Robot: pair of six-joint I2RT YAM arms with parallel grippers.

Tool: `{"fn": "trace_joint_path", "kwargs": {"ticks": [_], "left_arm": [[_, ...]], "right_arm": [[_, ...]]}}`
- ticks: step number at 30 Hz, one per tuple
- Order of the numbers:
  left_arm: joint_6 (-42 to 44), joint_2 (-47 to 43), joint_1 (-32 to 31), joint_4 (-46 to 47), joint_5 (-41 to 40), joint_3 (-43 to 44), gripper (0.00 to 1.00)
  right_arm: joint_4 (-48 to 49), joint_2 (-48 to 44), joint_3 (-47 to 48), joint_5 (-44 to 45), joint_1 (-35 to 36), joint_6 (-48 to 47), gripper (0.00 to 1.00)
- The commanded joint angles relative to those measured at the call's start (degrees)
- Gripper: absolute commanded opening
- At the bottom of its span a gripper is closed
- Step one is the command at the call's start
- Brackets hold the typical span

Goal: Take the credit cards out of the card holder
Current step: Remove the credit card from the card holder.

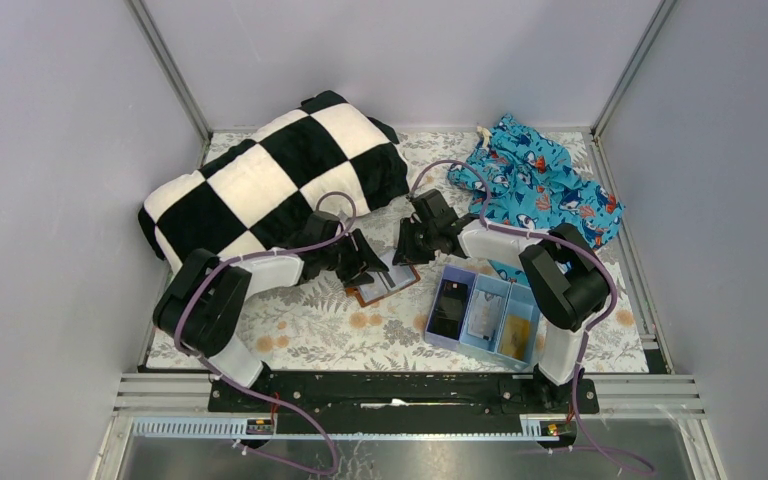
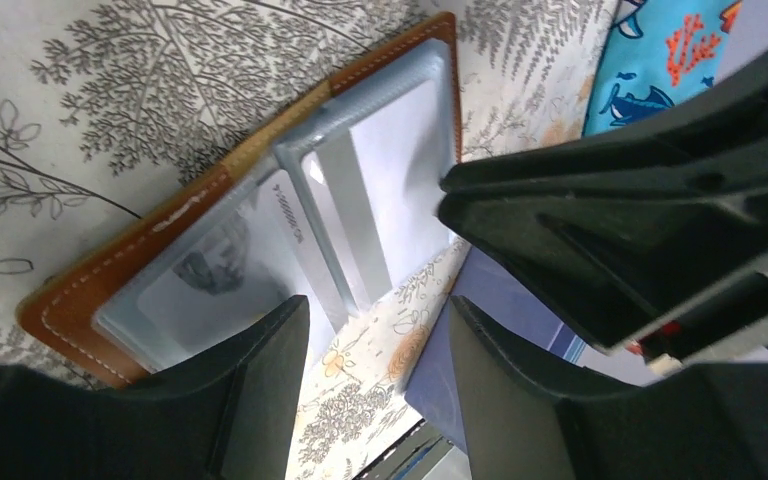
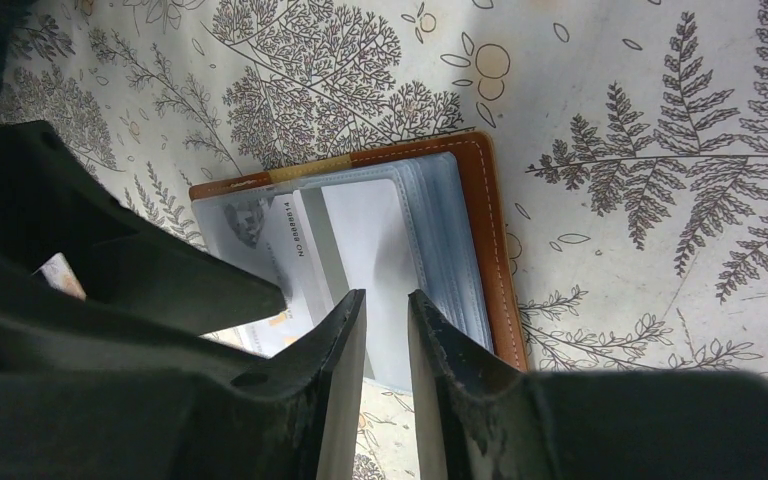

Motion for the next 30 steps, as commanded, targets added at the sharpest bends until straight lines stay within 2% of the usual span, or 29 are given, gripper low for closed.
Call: {"fn": "trace_joint_path", "kwargs": {"ticks": [1, 6, 18, 24, 30], "left_arm": [[-3.3, 2.3, -0.1, 7.0, -0.1, 0.9, 0.58], [-4.5, 4.3, -0.2, 9.8, 0.0, 0.4, 0.55], [-5.4, 6.5, -0.8, 9.8, -2.4, -0.2, 0.49], [-7.3, 7.8, -1.4, 16.4, -1.7, -3.2, 0.45], [-6.8, 6.8, -1.4, 16.2, -2.7, -4.5, 0.44]], "right_arm": [[0.5, -0.1, 0.7, 0.5, -0.4, -0.8, 0.30], [0.6, -1.0, 0.2, 1.1, -0.7, -1.0, 0.31], [1.4, -0.9, -1.2, 1.9, -0.9, -1.0, 0.31], [2.5, -0.5, -2.0, -0.2, -1.0, -0.5, 0.30], [3.8, -0.6, -3.3, -2.6, -1.0, 0.3, 0.30]]}}
